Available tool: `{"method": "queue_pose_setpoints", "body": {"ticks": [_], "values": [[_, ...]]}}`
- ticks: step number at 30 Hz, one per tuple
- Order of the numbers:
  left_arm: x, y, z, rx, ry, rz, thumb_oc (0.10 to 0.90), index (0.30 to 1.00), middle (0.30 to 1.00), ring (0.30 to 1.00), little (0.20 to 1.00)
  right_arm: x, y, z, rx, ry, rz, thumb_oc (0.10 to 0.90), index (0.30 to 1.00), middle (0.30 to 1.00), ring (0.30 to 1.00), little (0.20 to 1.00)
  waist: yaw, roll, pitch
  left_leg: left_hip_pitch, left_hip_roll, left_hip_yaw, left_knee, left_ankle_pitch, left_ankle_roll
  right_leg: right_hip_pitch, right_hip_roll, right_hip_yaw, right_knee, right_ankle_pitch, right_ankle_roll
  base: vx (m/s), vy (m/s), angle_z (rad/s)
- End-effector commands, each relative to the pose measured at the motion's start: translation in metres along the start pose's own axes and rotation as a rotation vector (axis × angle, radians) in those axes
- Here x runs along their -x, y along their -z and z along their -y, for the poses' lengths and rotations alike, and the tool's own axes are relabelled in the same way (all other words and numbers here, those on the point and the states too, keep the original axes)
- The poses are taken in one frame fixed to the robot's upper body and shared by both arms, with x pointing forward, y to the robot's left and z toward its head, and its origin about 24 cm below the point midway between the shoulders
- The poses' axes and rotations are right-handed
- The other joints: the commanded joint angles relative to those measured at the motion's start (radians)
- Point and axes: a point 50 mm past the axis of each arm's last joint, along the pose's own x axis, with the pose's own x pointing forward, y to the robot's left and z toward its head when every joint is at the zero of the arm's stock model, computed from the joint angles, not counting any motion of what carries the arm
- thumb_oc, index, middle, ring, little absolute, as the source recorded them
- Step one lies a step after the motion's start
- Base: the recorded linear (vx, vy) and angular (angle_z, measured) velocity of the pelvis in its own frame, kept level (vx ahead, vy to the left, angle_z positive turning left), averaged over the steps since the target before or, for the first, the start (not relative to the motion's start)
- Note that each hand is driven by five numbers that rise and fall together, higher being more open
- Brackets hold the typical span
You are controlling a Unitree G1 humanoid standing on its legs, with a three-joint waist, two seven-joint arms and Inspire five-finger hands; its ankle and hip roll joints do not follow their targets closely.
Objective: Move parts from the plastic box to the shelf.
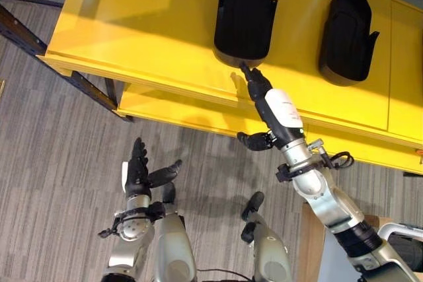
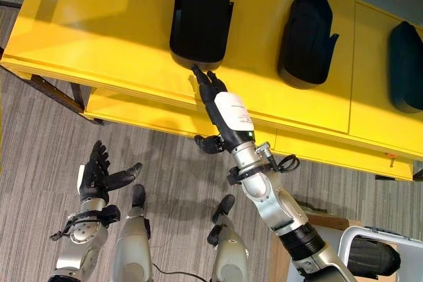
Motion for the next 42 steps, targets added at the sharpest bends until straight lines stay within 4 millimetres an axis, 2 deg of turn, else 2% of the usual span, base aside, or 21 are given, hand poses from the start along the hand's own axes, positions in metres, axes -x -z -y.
{"method": "queue_pose_setpoints", "body": {"ticks": [1, 12, 29, 42], "values": [[0.0, -0.031, -0.013, -0.019, -0.033, 0.168, 0.9, 1.0, 1.0, 1.0, 1.0, -0.018, -0.04, 0.035, 0.003, 0.135, 0.246, 0.9, 1.0, 1.0, 1.0, 1.0, -0.003, -0.039, -0.042, 0.015, 0.0, 0.031, 0.038, -0.091, 0.036, 0.052, -0.111, 0.017, 0.039, 0.002, 0.106, 0.0, 0.0, 0.0], [-0.001, -0.031, -0.012, -0.007, -0.042, 0.169, 0.9, 1.0, 1.0, 1.0, 1.0, -0.028, -0.023, 0.019, 0.063, 0.082, 0.16, 0.9, 1.0, 1.0, 1.0, 1.0, 0.011, -0.036, -0.039, 0.01, -0.002, 0.023, 0.037, -0.092, 0.038, 0.056, -0.11, 0.007, 0.039, -0.001, 0.106, 0.0, 0.0, 0.0], [0.0, -0.028, -0.006, 0.007, 0.009, 0.161, 0.9, 1.0, 1.0, 1.0, 1.0, -0.052, 0.002, 0.021, 0.231, 0.083, 0.051, 0.9, 1.0, 1.0, 1.0, 1.0, 0.041, -0.018, -0.02, -0.014, -0.01, 0.007, 0.054, -0.097, 0.043, 0.055, -0.115, -0.003, 0.047, 0.0, 0.104, 0.0, 0.0, 0.01], [-0.001, -0.028, 0.0, 0.022, 0.036, 0.159, 0.9, 1.0, 1.0, 1.0, 1.0, -0.061, 0.013, 0.003, 0.208, 0.016, -0.019, 0.9, 1.0, 1.0, 1.0, 1.0, 0.054, -0.005, -0.006, -0.027, -0.011, -0.003, 0.068, -0.102, 0.047, 0.052, -0.116, -0.006, 0.055, -0.006, 0.099, 0.0, 0.0, 0.01]]}}
